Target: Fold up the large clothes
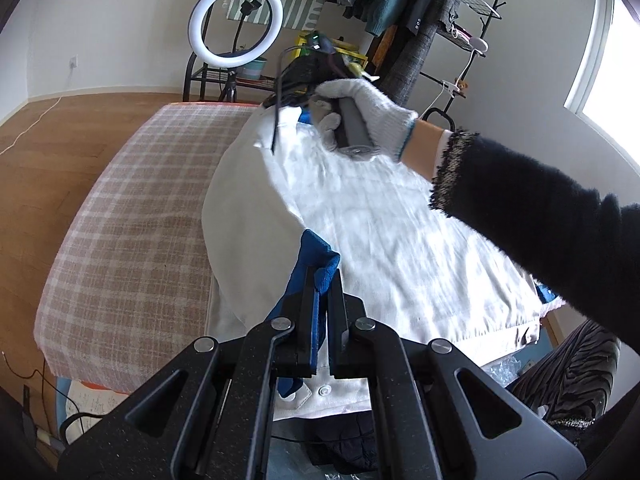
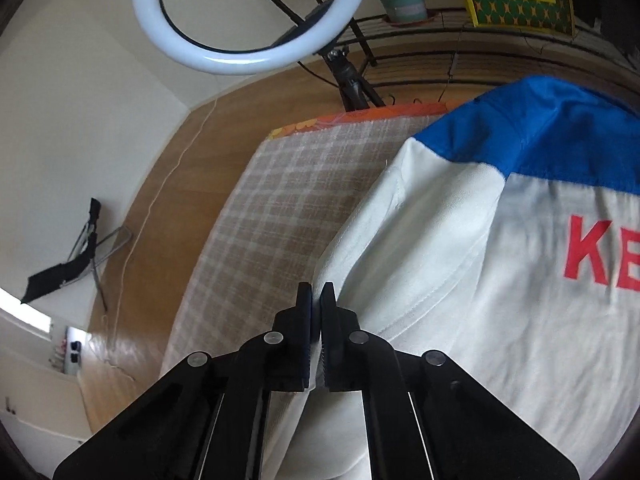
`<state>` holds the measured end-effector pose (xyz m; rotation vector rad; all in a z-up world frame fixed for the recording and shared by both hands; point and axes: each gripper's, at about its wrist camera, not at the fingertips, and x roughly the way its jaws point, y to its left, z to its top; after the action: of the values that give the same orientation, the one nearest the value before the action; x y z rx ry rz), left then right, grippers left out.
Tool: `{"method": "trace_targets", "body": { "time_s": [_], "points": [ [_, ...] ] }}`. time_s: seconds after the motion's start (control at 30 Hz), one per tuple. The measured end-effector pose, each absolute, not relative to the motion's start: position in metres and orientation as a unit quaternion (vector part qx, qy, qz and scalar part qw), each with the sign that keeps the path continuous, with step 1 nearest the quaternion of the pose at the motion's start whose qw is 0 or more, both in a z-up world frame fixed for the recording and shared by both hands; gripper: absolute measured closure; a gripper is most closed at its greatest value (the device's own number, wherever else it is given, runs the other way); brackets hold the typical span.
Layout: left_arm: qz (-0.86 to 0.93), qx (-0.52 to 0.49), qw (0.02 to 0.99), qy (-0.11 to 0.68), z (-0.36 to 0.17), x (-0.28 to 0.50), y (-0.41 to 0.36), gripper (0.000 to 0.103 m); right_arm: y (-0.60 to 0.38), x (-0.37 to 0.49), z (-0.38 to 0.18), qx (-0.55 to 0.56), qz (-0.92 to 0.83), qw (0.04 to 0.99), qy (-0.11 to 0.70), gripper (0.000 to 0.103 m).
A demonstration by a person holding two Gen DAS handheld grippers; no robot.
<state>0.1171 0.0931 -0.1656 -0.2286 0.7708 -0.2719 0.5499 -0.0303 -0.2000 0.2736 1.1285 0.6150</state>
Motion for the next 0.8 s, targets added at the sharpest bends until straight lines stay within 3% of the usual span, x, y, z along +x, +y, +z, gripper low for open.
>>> {"method": "trace_targets", "body": {
  "time_s": [0.2,0.37,0.5,0.67,0.77,0.8],
  "points": [
    [-0.154,-0.083,0.91,0.376,-0.168,0.1,0.079,0.103,-0.111,0.527,-0.17,0.159,0.289,0.81,0.485,0.101],
    [-0.181,-0.046,0.902,0.388,-0.175,0.091,0.054,0.103,-0.184,0.507,-0.196,0.161,0.243,0.813,0.504,0.101],
    [-0.19,-0.018,0.899,0.394,-0.179,0.085,0.04,0.103,-0.197,0.498,-0.223,0.137,0.212,0.802,0.541,0.097],
    [-0.193,0.011,0.897,0.398,-0.184,0.079,0.033,0.102,-0.202,0.479,-0.21,0.115,0.207,0.814,0.531,0.096],
    [-0.193,0.02,0.895,0.401,-0.187,0.071,0.028,0.093,-0.213,0.458,-0.183,0.13,0.23,0.823,0.502,0.096],
    [-0.192,0.022,0.895,0.403,-0.188,0.066,0.028,0.079,-0.218,0.449,-0.175,0.134,0.24,0.825,0.493,0.096]
  ]
}}
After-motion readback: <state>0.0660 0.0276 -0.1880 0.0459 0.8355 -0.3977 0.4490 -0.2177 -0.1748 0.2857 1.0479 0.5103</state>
